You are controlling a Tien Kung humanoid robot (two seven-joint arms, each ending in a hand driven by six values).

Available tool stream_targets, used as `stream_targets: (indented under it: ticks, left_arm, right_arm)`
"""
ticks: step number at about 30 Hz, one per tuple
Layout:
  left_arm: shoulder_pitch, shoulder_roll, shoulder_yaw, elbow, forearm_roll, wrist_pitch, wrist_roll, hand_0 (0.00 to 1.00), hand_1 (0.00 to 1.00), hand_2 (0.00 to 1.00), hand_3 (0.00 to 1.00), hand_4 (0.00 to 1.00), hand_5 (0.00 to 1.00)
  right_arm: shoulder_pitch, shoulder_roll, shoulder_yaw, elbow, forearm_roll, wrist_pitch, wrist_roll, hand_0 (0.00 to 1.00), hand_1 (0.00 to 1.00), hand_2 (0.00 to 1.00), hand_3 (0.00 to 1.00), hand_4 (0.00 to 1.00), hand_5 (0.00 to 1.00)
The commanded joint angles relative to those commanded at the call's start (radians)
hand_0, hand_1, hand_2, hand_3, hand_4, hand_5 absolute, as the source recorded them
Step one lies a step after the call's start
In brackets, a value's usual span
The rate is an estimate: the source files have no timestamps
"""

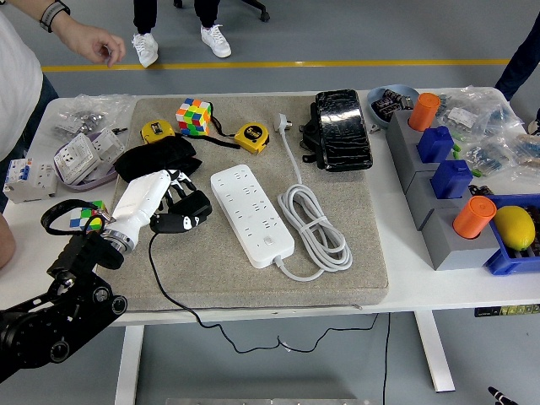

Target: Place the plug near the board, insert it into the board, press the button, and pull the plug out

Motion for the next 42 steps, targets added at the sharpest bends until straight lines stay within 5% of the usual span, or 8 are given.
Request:
stream_targets:
  ticks: [2, 7, 8, 19, 20, 27, 34, 42]
  left_arm:
    - [0.000, -0.001, 0.000, 0.008, -0.006, -0.002, -0.001, 0.311, 0.458, 0.488, 0.527, 0.798, 0.173]
    - [-0.002, 0.000, -0.006, 0.021, -0.044, -0.013, -0.020, 0.311, 0.458, 0.488, 0.527, 0.798, 0.173]
    - [-0.002, 0.000, -0.007, 0.022, -0.046, -0.015, -0.021, 0.410, 0.591, 0.575, 0.582, 0.980, 0.415]
    - [0.010, -0.003, -0.033, 0.021, -0.066, -0.012, -0.040, 0.492, 0.668, 0.631, 0.650, 0.998, 0.450]
    - [0.012, -0.003, -0.037, 0.019, -0.066, -0.011, -0.044, 0.600, 0.744, 0.731, 0.727, 0.998, 0.568]
    - [0.032, -0.003, -0.085, -0.003, -0.074, 0.011, -0.073, 0.603, 0.742, 0.733, 0.734, 0.998, 0.560]
    - [0.075, -0.013, -0.152, 0.000, -0.297, 0.068, -0.239, 0.588, 0.716, 0.692, 0.705, 0.998, 0.534]
    - [0.112, -0.023, -0.250, 0.015, -0.580, 0.059, -0.410, 0.582, 0.686, 0.657, 0.681, 0.983, 0.497]
  right_arm:
    - [0.000, 0.000, 0.001, 0.001, -0.001, 0.000, 0.000, 0.573, 0.640, 0.601, 0.538, 0.925, 0.468]
    - [0.000, -0.001, 0.002, 0.001, -0.001, 0.000, 0.000, 0.573, 0.640, 0.601, 0.538, 0.925, 0.468]
    - [-0.001, -0.001, 0.002, 0.002, -0.001, 0.000, 0.000, 0.573, 0.640, 0.602, 0.537, 0.925, 0.468]
    - [-0.003, 0.001, 0.005, 0.001, -0.003, 0.000, 0.000, 0.573, 0.639, 0.604, 0.537, 0.926, 0.468]
    - [-0.003, 0.001, 0.006, 0.001, -0.003, 0.000, 0.000, 0.573, 0.640, 0.602, 0.538, 0.926, 0.468]
    - [-0.003, 0.002, 0.011, 0.000, -0.004, 0.000, 0.000, 0.573, 0.639, 0.601, 0.538, 0.926, 0.468]
    - [-0.001, 0.005, 0.000, -0.008, 0.006, 0.001, -0.001, 0.573, 0.639, 0.601, 0.538, 0.926, 0.468]
    - [0.004, 0.007, -0.015, -0.022, 0.027, 0.001, 0.000, 0.572, 0.639, 0.601, 0.538, 0.926, 0.468]
